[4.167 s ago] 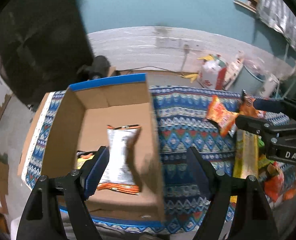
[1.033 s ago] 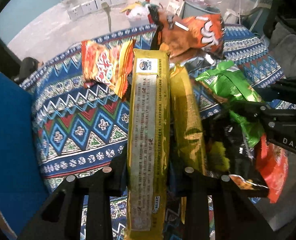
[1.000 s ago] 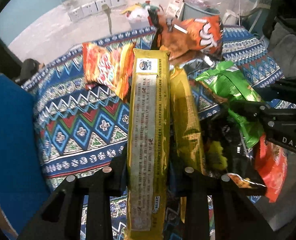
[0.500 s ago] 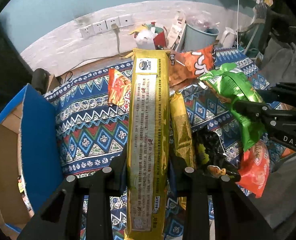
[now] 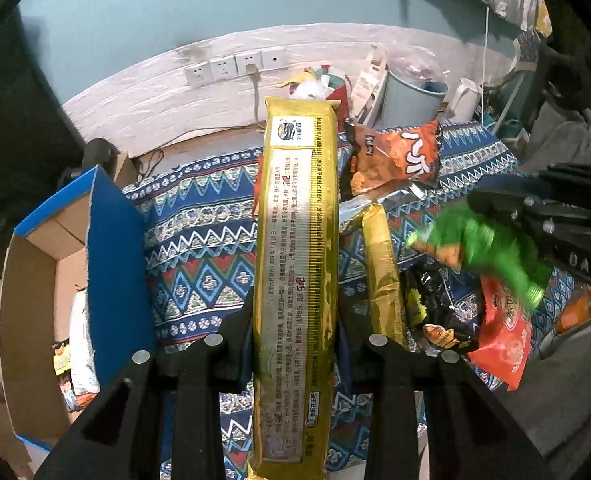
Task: Organize snacks
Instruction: 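Lift the yellow pack with left tool while right tool regrips the green bag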
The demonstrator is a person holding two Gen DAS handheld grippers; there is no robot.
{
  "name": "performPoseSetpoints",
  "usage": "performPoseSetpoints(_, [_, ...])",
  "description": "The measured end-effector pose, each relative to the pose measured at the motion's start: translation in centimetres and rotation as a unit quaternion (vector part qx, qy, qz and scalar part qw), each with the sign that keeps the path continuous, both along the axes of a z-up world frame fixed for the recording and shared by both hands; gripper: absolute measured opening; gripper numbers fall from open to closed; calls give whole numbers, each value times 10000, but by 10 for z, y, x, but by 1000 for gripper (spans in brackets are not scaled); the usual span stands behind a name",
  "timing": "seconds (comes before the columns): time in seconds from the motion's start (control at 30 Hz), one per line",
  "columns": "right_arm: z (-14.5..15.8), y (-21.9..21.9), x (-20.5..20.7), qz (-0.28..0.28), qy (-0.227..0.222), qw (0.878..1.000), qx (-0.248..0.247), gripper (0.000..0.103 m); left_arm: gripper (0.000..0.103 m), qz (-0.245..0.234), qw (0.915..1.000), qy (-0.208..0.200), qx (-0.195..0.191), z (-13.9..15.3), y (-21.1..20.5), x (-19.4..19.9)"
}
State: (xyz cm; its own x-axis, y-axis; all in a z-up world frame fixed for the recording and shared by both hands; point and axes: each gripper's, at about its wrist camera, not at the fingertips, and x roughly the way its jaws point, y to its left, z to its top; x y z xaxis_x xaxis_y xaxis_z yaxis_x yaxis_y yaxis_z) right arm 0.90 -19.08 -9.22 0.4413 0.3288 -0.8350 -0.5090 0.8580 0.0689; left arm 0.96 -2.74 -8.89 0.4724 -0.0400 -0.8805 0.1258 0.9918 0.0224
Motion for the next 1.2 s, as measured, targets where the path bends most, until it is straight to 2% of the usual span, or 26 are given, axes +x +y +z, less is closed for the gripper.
performPoseSetpoints(0.03, [0,3,1,37,6,10000,20,9,33,28,10000,1,-7,0,3,0])
performPoseSetpoints(0.2, [-10,9,4,25,185,9998,-47,9,33,94,9999,74,-20,-6,10,0])
performPoseSetpoints(0.27, [-19,10,6,-2,397,9991,-134,11,33,87,9999,118,12,-11,10,1])
performPoseSetpoints(0.33, [-27,5,9,-139,592,9981,-92,37,33,69,9998,174,58,-17,9,2])
performPoseSetpoints(0.5, [-45,-5,9,-373,945,9946,-204,52,33,55,9996,265,106,-25,8,2])
performPoseSetpoints(0.67, [-68,-8,3,-416,1282,9902,-367,52,33,19,9996,255,87,-23,6,3])
performPoseSetpoints(1.1, [-117,-3,2,-455,1806,9798,-723,52,33,-49,9993,332,141,-30,0,4])
performPoseSetpoints(1.2, [-120,0,1,-395,1734,9807,-816,38,33,-29,9994,308,128,-27,2,4])
